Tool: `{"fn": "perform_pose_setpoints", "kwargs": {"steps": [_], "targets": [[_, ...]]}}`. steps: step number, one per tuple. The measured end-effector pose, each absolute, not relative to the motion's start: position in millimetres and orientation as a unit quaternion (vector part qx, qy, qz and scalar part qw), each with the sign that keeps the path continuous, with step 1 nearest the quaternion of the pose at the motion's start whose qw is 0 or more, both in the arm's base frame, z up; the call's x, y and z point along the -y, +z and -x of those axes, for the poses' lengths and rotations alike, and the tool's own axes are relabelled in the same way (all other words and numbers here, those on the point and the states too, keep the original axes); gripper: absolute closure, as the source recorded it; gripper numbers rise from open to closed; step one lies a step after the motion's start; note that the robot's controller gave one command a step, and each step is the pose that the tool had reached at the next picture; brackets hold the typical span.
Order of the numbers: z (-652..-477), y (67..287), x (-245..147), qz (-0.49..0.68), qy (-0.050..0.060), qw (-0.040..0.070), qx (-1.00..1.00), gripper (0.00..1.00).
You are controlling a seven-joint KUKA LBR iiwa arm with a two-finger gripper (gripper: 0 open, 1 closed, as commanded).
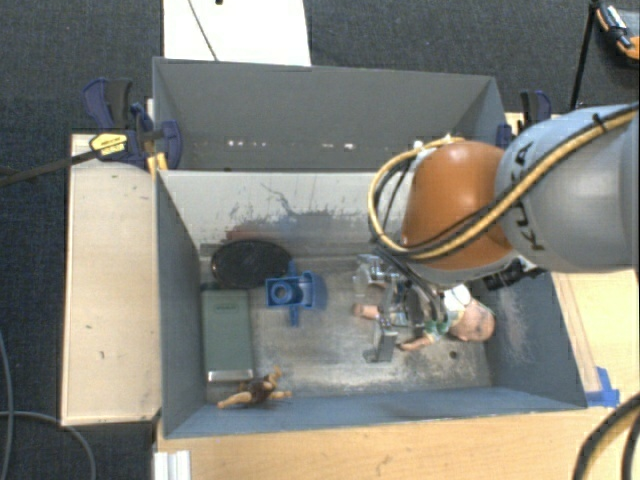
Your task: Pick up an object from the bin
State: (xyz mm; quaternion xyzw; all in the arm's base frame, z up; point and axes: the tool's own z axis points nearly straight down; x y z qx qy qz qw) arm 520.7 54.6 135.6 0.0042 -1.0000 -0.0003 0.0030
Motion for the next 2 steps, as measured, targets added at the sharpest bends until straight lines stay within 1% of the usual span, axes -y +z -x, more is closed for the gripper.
{"fn": "perform_pose_setpoints", "kwargs": {"steps": [1, 2], "targets": [[-522.5, 140, -54, -0.004, -0.001, -0.001, 1.0, 0.0], [-534.0, 128, -44, -0.067, -0.001, -0.004, 0.998, 0.0]]}}
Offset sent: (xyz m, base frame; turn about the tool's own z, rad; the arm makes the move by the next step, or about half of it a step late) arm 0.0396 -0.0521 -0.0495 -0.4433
